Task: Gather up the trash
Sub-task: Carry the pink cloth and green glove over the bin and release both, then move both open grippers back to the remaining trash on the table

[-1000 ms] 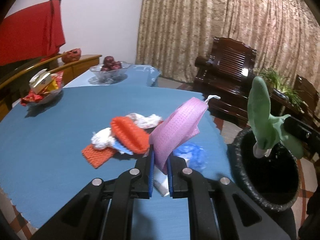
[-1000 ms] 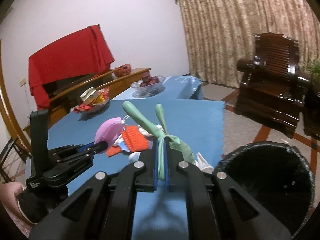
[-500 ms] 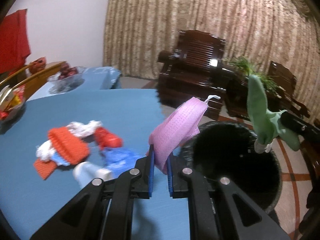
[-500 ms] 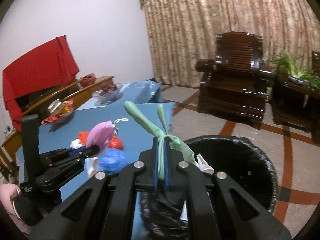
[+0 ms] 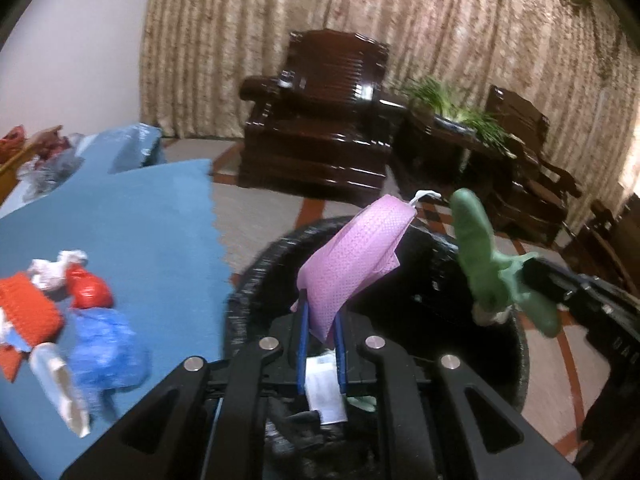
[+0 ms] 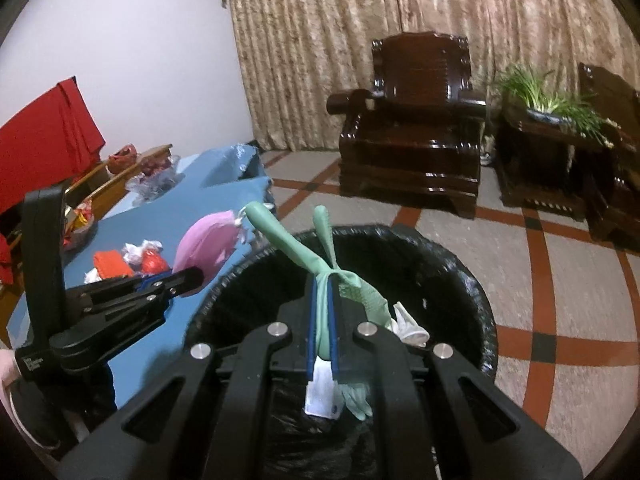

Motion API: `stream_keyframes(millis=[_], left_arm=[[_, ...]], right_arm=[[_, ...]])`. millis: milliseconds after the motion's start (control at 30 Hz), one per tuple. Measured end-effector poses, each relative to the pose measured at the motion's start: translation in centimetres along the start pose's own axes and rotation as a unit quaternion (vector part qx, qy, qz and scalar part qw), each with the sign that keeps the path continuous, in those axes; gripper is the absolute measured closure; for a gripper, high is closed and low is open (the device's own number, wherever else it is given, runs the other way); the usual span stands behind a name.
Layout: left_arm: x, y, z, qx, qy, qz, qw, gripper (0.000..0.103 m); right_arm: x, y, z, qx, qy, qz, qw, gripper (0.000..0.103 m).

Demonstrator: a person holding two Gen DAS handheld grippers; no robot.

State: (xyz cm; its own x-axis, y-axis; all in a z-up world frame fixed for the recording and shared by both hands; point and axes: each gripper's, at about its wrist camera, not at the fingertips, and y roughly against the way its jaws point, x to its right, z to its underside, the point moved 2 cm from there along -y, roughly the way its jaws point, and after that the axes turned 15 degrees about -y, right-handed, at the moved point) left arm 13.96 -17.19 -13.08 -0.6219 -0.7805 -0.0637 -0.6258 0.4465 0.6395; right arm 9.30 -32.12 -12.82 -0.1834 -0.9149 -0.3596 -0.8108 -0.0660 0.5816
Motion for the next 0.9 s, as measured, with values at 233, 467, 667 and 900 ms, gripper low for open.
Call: stream_keyframes(millis=[233,467,667,900], left_arm=[[0.3,0.1,-0.1,0.013,0.005,0.015,0.9998,0.034],[-1.6,2.4,0.5,0.027,0.019,-0.006,0.9994,0.016],[-5.7,6.7,2.4,0.047,0.036,-0.063,0.9963,0.012],[-11.6,11.7,6.3,0.049,0.062,-0.155,0.9847,0.012]], right_arm=[[2.1,0.2,1.0,0.014,-0.017,0.045,0.999,0.045],[1.6,1.3,0.6,0.048,-0.020,0.055,0.997,0.011],[-1.5,1.4,0.2,0.050,-0.011,0.029,0.998,0.009],[-7.9,-0.2,1.1,0.038,0.019,-0.030,0.999,0.008]])
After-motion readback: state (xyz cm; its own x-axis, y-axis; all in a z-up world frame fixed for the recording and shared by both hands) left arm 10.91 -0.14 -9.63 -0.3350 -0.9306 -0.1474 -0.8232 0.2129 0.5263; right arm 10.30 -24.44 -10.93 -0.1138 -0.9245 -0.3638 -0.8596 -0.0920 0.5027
